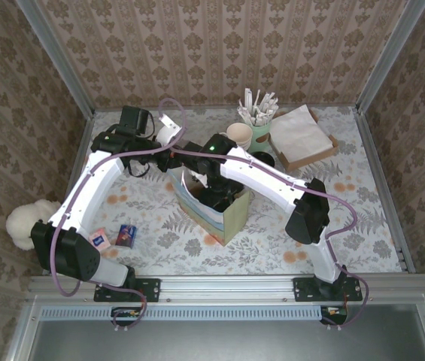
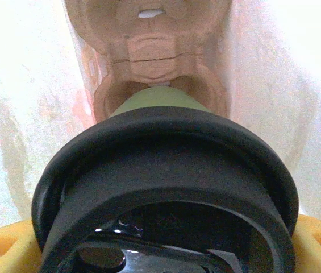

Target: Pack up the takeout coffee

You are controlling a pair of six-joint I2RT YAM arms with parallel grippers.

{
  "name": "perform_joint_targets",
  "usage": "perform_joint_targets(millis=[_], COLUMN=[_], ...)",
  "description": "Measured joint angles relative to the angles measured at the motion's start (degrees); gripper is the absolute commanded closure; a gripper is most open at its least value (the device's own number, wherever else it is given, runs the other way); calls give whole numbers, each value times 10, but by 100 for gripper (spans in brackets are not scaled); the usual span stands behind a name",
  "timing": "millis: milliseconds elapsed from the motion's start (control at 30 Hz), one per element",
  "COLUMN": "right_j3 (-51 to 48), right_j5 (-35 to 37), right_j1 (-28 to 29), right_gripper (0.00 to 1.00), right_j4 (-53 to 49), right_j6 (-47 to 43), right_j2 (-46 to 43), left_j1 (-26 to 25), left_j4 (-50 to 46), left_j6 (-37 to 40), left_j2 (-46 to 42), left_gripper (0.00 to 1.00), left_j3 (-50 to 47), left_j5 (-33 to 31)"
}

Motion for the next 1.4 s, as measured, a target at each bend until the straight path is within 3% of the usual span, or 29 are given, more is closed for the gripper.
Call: perform_joint_targets(millis=[1400], right_j3=[-8], right_j5=[0], right_j1=[0], right_gripper=[42], right_j4=[43], right_j6=[-5], right_j2=[-1], left_j1=[-4], left_j4=[1], left_j6=[0], left_j2=[0], left_gripper=[100], left_j3=[0], left_j5=[1])
